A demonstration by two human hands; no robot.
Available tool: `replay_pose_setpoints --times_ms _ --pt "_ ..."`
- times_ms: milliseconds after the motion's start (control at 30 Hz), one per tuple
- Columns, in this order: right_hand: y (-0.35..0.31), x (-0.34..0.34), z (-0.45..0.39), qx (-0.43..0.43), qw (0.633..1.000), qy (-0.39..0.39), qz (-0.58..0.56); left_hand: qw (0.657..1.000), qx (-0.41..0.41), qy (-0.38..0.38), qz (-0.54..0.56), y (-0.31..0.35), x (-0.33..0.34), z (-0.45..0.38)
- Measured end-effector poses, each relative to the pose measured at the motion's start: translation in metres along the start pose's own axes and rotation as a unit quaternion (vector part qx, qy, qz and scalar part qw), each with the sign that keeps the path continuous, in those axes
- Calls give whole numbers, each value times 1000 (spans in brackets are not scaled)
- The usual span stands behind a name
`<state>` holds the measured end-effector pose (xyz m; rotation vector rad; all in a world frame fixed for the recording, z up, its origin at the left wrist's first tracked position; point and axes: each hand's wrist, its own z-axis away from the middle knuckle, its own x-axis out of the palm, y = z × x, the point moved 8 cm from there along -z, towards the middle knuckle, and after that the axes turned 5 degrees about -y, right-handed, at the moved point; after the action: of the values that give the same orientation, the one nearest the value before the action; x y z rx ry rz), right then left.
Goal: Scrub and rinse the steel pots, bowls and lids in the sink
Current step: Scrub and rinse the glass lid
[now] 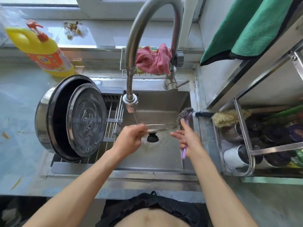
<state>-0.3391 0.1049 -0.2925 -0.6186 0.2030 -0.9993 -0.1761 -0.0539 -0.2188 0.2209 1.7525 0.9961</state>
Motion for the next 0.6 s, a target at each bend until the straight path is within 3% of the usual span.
replay_pose_setpoints --times_ms 100,200,333,400,500,600 --pt "11 7 -5 15 1000 -16 -8 978 178 -22 -104 26 6 14" --pt "23 11 -8 32 999 -11 -8 966 205 19 -155 22 -2 23" --pt "32 20 -8 31 998 -12 -50 992 35 44 -113 -16 -8 31" --pt "36 28 -11 20 997 -17 -70 995 -90 52 9 -33 -11 38" --pt "37 39 -11 -1 995 -14 -96 931 -241 132 242 -38 -20 44" --pt "36 48 -6 -21 995 -20 -99 867 -302 189 348 -35 -13 44"
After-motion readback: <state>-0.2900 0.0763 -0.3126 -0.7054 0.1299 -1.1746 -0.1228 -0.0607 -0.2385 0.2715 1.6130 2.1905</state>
